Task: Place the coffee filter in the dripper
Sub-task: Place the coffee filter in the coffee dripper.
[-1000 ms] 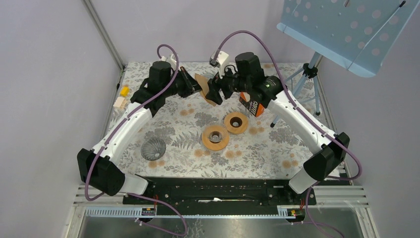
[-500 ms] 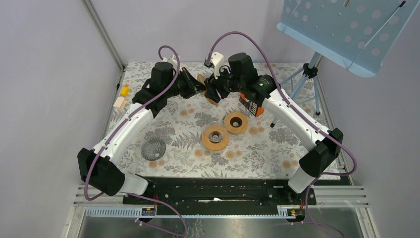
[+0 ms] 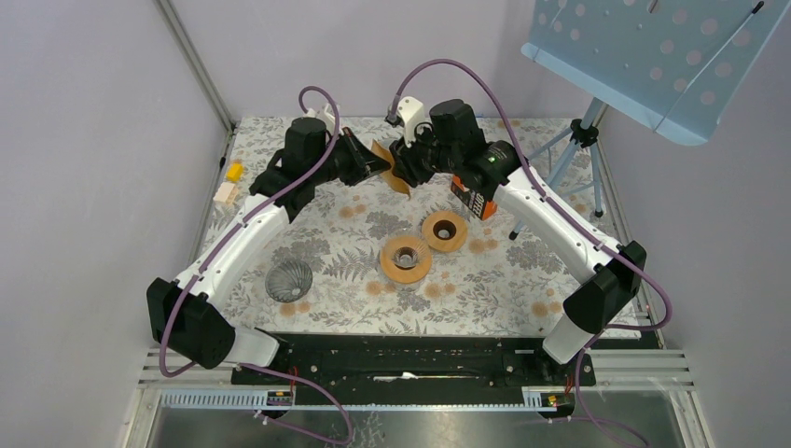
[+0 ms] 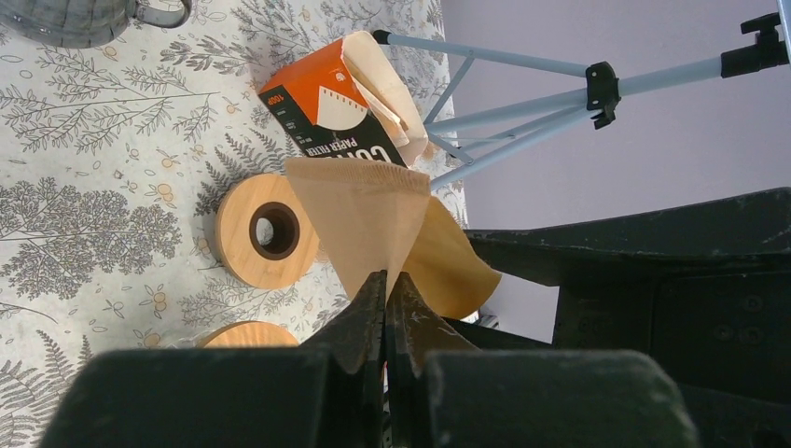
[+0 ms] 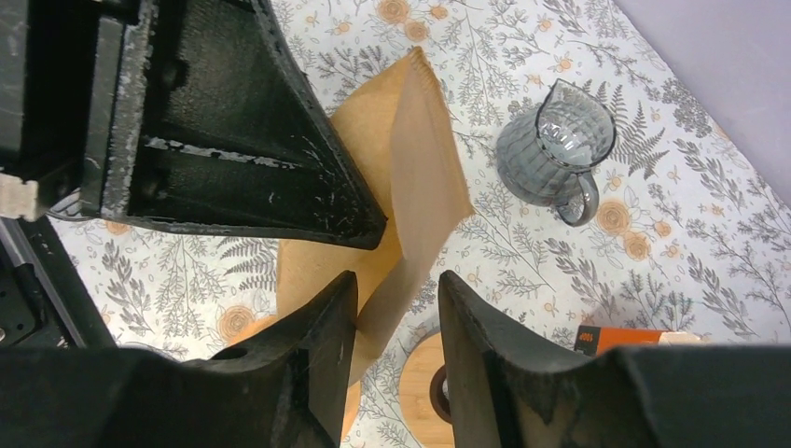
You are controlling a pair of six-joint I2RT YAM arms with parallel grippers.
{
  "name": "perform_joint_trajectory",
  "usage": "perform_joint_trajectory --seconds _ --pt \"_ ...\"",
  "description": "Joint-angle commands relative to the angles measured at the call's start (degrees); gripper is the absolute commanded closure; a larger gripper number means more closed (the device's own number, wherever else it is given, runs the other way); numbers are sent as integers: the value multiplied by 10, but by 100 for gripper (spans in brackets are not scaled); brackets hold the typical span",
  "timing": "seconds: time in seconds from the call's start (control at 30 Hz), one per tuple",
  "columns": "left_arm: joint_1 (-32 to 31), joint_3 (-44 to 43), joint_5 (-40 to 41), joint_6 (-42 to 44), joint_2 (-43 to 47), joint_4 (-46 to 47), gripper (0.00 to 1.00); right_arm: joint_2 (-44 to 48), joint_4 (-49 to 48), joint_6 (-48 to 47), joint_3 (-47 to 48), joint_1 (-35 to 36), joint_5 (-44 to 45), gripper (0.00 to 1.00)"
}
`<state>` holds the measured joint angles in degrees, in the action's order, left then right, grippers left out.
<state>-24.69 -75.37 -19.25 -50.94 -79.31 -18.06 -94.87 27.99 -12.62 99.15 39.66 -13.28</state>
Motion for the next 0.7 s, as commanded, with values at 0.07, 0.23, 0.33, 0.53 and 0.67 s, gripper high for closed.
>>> perform_joint_trajectory --seconds 0.07,0.23,0.33,0.53,0.67 --pt "-2 -5 1 24 7 37 100 7 -12 -7 22 5 64 56" --pt "-9 -7 10 50 6 39 100 3 -13 -5 26 5 95 53" --pt "-11 -8 12 57 6 41 100 -1 -11 -5 27 6 107 53" --pt "-13 -10 19 75 9 40 100 -5 -18 1 19 6 110 62" --pt "-14 -9 38 84 10 33 100 -6 -18 4 21 8 113 81"
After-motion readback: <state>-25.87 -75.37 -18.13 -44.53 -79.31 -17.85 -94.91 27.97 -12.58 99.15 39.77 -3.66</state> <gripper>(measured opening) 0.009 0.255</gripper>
